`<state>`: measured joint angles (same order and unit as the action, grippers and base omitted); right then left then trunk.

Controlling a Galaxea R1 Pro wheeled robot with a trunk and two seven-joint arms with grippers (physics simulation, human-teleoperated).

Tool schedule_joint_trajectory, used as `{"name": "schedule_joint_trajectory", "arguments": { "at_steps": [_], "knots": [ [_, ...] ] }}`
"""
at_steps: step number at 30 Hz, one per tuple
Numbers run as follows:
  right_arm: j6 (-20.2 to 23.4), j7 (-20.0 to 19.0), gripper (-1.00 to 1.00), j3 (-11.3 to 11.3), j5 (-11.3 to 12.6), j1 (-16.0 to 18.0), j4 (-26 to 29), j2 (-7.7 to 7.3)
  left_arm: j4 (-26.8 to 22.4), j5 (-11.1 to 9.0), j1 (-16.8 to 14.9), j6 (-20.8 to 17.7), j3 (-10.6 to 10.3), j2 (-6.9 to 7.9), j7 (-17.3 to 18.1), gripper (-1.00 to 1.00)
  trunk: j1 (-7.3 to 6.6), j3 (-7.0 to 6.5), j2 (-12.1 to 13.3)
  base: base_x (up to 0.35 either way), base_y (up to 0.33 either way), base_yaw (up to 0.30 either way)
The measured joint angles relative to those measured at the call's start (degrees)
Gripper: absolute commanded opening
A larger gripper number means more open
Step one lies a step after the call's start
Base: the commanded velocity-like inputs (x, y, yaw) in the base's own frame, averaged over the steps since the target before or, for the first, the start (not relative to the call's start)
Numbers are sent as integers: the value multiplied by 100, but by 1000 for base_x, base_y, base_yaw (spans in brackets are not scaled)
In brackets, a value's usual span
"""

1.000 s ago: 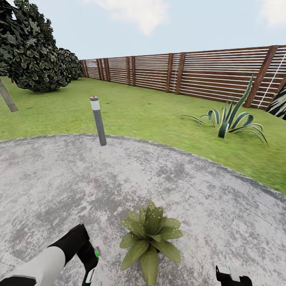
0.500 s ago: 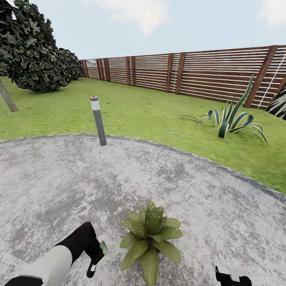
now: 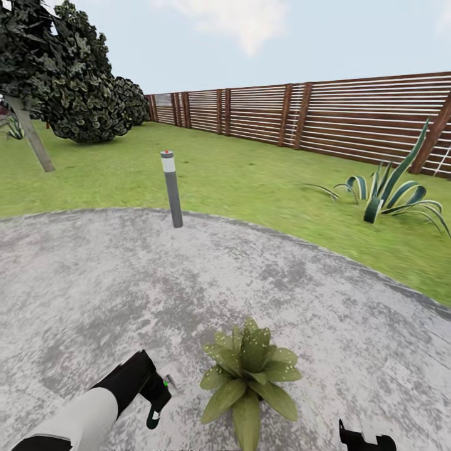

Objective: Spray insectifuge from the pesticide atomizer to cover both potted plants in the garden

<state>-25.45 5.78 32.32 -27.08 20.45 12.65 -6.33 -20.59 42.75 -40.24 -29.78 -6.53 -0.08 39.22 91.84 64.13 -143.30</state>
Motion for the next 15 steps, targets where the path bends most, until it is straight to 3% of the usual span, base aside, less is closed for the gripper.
{"name": "schedule_joint_trajectory", "arguments": {
  "at_steps": [4, 9, 15],
  "knots": [
    [0, 2, 100, 0, 0, -1, 0, 0, -5, -115, 0, 18, -1, 0, -14, -100, 0, 0, 0, 0, -31, 230],
    [-1, 1, 100, 6, 0, -3, 3, -9, -37, -147, -1, 33, -11, 0, -21, -100, 0, 0, 0, -14, -250, 19],
    [-1, 2, 100, 0, 0, -2, 2, -9, -60, -145, -1, 32, -6, -4, -21, -100, 1, 0, 0, -147, -172, 19]
  ]
}}
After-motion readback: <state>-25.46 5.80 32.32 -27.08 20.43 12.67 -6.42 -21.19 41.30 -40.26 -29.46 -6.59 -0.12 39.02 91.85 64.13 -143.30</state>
